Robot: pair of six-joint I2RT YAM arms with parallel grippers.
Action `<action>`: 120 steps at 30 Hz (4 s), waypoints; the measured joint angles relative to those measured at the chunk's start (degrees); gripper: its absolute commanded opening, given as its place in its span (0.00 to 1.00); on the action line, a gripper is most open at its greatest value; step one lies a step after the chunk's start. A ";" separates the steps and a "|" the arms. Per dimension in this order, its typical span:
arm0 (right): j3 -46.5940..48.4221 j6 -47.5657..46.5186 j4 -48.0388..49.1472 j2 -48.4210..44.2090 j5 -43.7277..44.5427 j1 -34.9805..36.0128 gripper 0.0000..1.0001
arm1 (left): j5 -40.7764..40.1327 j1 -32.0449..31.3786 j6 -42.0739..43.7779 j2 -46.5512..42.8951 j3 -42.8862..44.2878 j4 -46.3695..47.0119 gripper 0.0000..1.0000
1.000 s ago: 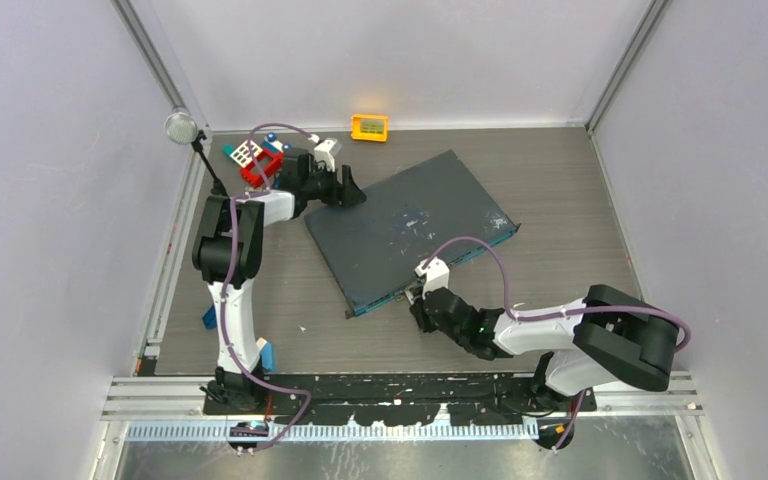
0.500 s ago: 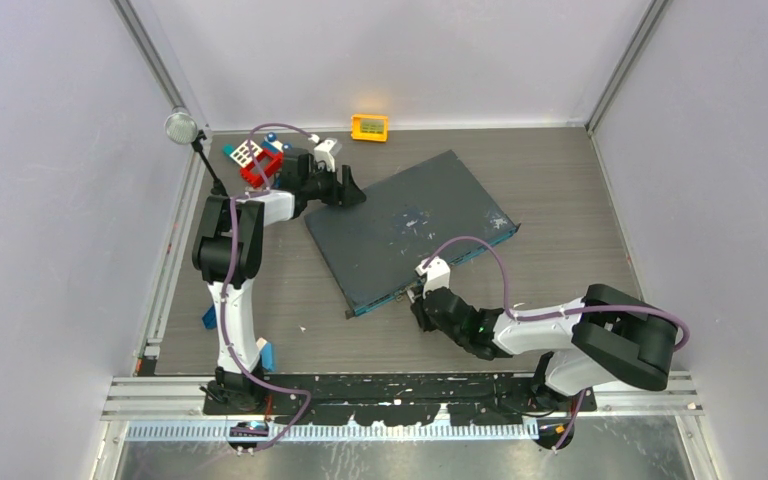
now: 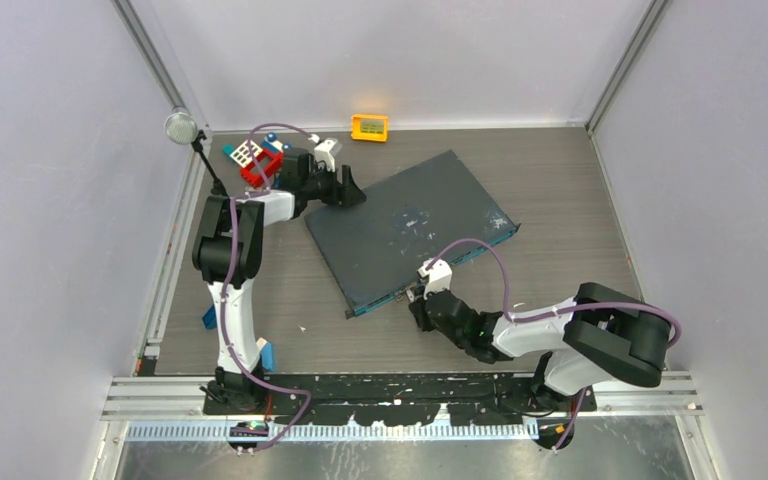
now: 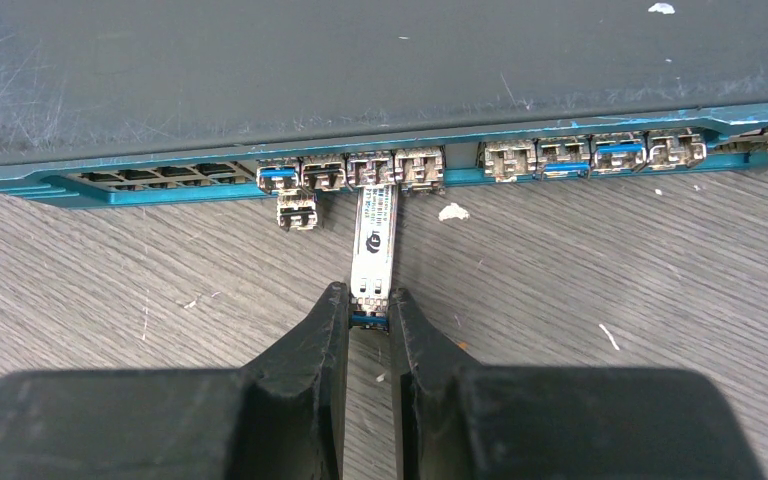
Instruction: Insert the plug into the switch port
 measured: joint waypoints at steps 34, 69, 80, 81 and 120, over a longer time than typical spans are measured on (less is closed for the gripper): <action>5.79 -4.02 -13.00 -1.60 -8.87 -5.29 0.01 | 0.20 0.00 0.07 0.00 0.00 0.07 0.66; 8.94 1.68 -17.99 -1.33 -11.41 -6.58 0.01 | 0.44 0.00 0.11 -0.02 0.00 0.09 0.66; 9.14 1.84 -18.12 -1.33 -11.56 -6.60 0.01 | 0.42 0.00 0.13 0.00 0.00 0.09 0.66; 9.35 1.53 -18.47 -1.33 -11.67 -6.62 0.00 | 0.42 0.00 0.13 -0.02 0.00 0.09 0.66; 9.97 -0.61 -25.33 -3.43 -10.34 -2.21 0.00 | 0.55 0.00 0.28 -0.02 0.00 0.09 0.65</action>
